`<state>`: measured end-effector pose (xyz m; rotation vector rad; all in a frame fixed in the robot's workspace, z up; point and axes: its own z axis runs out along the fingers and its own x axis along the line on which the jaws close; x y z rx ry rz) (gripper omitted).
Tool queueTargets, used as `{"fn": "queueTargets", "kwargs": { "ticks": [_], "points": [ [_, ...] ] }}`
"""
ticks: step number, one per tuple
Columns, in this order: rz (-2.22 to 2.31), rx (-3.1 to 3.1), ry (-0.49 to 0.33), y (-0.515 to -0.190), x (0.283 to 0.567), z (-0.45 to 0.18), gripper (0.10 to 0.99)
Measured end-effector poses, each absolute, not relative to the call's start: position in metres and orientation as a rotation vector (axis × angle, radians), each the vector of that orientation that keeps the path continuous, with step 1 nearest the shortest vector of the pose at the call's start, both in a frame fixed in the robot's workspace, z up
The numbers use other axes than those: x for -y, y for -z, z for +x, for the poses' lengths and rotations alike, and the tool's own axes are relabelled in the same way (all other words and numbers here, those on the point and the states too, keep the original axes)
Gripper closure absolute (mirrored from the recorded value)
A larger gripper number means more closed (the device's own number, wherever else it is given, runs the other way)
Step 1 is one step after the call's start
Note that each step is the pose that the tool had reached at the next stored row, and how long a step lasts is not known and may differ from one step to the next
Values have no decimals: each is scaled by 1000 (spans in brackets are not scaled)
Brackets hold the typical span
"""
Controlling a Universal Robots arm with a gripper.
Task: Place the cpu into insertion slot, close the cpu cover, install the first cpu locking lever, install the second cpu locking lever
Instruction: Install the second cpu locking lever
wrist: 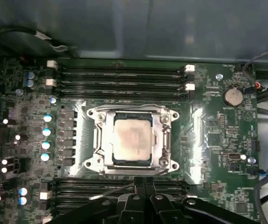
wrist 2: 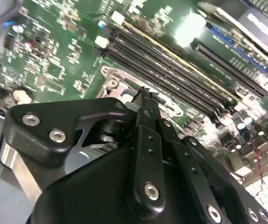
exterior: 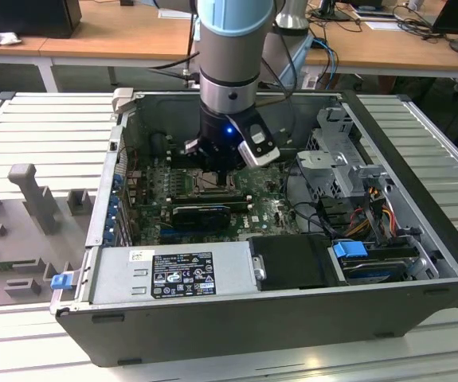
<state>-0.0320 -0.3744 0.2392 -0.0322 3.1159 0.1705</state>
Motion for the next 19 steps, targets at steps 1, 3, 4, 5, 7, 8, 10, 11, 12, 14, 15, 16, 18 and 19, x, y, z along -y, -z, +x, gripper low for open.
{"fn": "queueTargets", "kwargs": {
  "ticks": [1,3,4,5,7,8,10,11,12,14,15,16,18,19],
  "points": [
    [-42,-3116,-173,-239,375,-35,980],
    [-62,-3116,-173,-238,377,-39,980],
    [-71,-3116,-173,-236,377,-43,980],
    [-77,-3117,-174,-234,377,-46,980],
    [-87,-3117,-175,-228,377,-53,980],
    [-90,-3117,-175,-226,377,-54,980],
    [-93,-3117,-175,-223,377,-55,980],
    [-95,-3117,-175,-221,377,-55,980],
    [-97,-3117,-175,-219,377,-56,980],
    [-102,-3117,-177,-216,377,-57,980],
    [-102,-3116,-188,-216,378,-59,980],
    [-103,-3113,-219,-215,379,-63,980],
    [-105,-3109,-262,-214,382,-67,980],
    [-109,-3107,-279,-213,385,-69,980]
  ]
}}
